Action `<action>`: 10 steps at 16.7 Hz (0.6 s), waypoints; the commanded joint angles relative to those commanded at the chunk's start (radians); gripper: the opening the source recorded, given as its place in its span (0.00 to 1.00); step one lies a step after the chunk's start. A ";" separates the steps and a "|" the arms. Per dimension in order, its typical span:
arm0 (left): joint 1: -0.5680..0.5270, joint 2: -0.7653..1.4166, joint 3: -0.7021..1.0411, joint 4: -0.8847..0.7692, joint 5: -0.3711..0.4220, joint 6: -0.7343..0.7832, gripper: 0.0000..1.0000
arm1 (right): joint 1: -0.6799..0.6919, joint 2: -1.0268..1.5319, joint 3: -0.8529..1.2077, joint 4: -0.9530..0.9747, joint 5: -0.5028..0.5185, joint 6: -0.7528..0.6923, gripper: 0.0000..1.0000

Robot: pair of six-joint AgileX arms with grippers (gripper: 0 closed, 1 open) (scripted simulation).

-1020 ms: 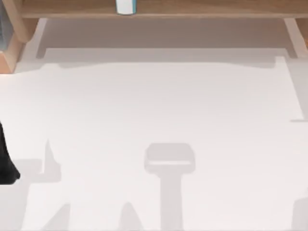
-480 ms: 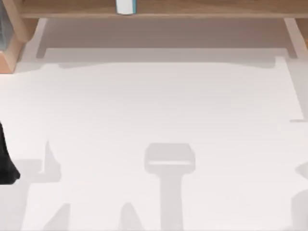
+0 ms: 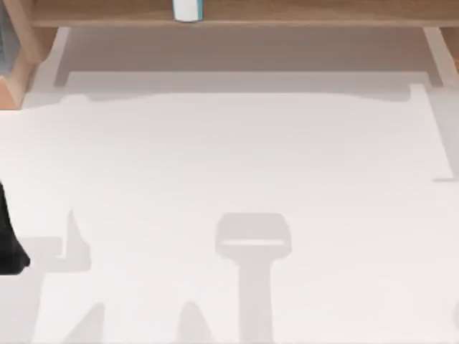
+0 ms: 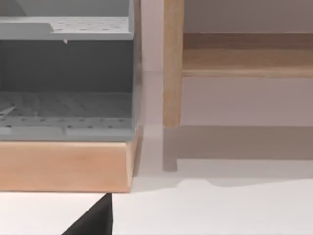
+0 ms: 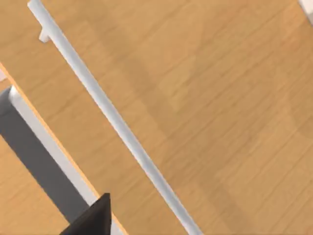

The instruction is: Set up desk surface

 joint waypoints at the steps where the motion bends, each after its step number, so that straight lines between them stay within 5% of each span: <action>1: 0.000 0.000 0.000 0.000 0.000 0.000 1.00 | -0.012 0.017 -0.005 0.062 -0.016 0.151 1.00; 10: 0.000 0.000 0.000 0.000 0.000 0.000 1.00 | -0.087 0.236 -0.129 0.608 -0.190 1.458 1.00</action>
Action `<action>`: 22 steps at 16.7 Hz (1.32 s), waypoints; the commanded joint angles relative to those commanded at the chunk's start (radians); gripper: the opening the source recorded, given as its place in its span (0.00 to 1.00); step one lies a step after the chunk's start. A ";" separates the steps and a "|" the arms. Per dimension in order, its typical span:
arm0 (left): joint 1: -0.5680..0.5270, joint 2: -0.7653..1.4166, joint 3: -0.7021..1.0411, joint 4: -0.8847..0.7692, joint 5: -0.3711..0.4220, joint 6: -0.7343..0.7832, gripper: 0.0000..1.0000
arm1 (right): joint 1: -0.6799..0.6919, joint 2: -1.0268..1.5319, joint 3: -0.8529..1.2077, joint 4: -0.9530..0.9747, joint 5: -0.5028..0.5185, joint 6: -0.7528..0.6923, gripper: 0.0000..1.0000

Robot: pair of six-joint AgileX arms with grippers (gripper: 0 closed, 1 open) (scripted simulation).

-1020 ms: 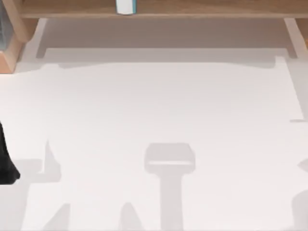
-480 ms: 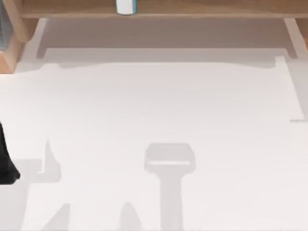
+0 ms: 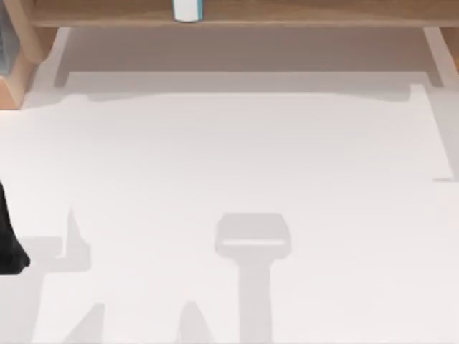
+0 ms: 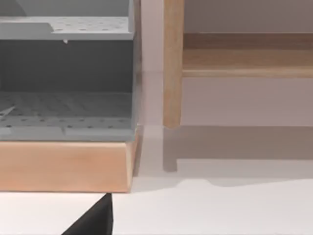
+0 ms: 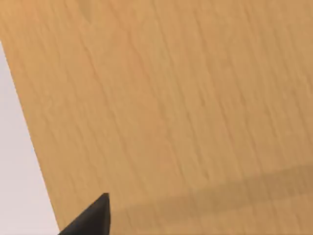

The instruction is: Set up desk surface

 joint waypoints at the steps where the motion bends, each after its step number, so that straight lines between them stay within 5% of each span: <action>1: 0.000 0.000 0.000 0.000 0.000 0.000 1.00 | -0.003 0.026 -0.017 0.058 -0.020 0.128 1.00; 6: 0.000 0.000 0.000 0.000 0.000 0.000 1.00 | -0.010 0.141 -0.090 0.338 -0.117 0.701 1.00; 12: 0.000 0.000 0.000 0.000 0.000 0.000 1.00 | -0.012 0.242 -0.131 0.649 -0.195 1.191 1.00; 17: 0.000 0.000 0.000 0.000 0.000 0.000 1.00 | -0.026 0.304 -0.130 0.840 -0.216 1.417 1.00; 22: 0.000 0.000 0.000 0.000 0.000 0.000 1.00 | -0.037 0.325 -0.122 0.911 -0.216 1.476 1.00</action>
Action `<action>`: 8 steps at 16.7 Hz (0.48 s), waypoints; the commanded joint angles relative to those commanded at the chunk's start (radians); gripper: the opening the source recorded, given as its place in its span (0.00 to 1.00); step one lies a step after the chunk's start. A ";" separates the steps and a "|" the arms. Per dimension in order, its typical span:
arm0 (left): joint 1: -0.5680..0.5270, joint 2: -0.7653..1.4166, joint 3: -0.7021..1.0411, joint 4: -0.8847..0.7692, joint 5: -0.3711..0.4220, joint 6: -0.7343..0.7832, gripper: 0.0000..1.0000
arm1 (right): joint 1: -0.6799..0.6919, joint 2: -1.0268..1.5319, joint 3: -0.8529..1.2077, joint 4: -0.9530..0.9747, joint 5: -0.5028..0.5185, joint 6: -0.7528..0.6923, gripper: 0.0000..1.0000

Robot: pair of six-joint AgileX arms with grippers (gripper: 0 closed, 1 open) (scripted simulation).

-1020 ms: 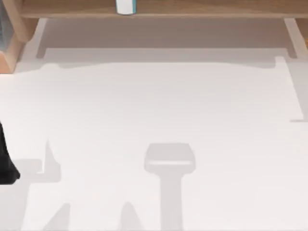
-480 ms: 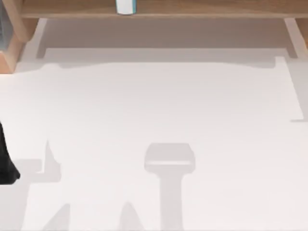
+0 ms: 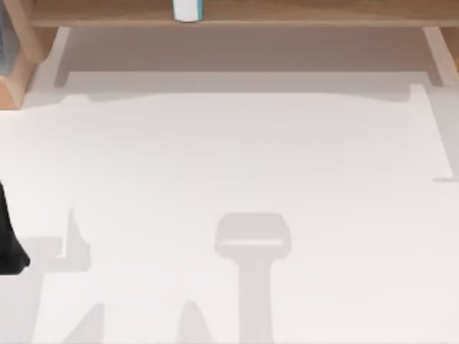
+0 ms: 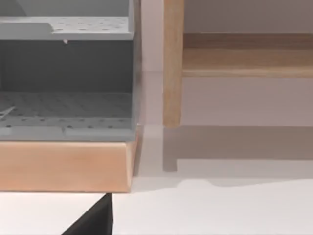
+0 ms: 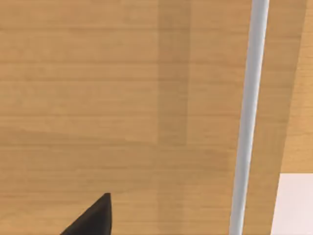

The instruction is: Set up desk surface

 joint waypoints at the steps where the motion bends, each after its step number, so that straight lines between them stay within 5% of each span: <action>1: 0.000 0.000 0.000 0.000 0.000 0.000 1.00 | 0.000 0.000 0.000 0.000 0.000 0.000 1.00; 8: 0.000 0.000 0.000 0.000 0.000 0.000 1.00 | 0.024 0.008 0.029 -0.022 0.025 0.000 1.00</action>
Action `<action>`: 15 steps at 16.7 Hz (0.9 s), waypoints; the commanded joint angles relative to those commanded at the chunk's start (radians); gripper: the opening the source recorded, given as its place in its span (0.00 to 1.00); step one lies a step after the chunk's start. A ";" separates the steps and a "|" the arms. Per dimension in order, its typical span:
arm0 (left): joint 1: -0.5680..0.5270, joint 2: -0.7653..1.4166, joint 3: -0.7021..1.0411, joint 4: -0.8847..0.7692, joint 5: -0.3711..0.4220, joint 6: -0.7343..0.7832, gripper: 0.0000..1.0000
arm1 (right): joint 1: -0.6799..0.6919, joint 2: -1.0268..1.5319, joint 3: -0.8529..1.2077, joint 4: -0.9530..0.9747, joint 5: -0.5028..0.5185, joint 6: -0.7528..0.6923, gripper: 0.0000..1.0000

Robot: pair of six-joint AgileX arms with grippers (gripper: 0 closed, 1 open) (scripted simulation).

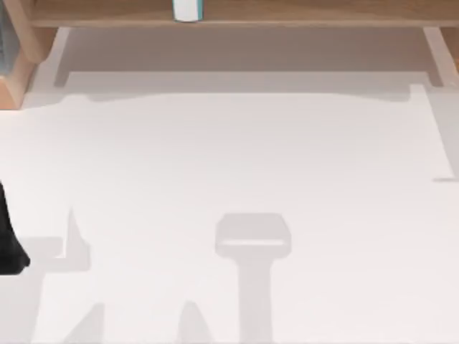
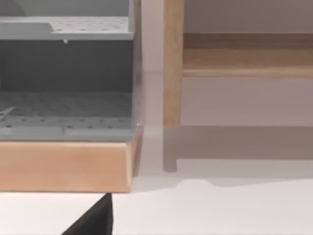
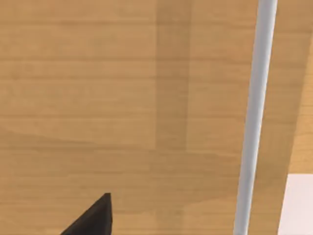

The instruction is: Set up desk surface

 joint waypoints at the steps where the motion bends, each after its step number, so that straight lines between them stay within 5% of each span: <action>1: 0.000 0.000 0.000 0.000 0.000 0.000 1.00 | 0.013 0.006 0.018 -0.012 0.013 0.000 1.00; 7: 0.000 0.000 0.000 0.000 0.000 0.000 1.00 | 0.034 0.017 0.049 -0.033 0.034 -0.001 1.00; 15: 0.000 0.000 0.000 0.000 0.000 0.000 1.00 | 0.034 0.017 0.049 -0.033 0.034 -0.001 0.40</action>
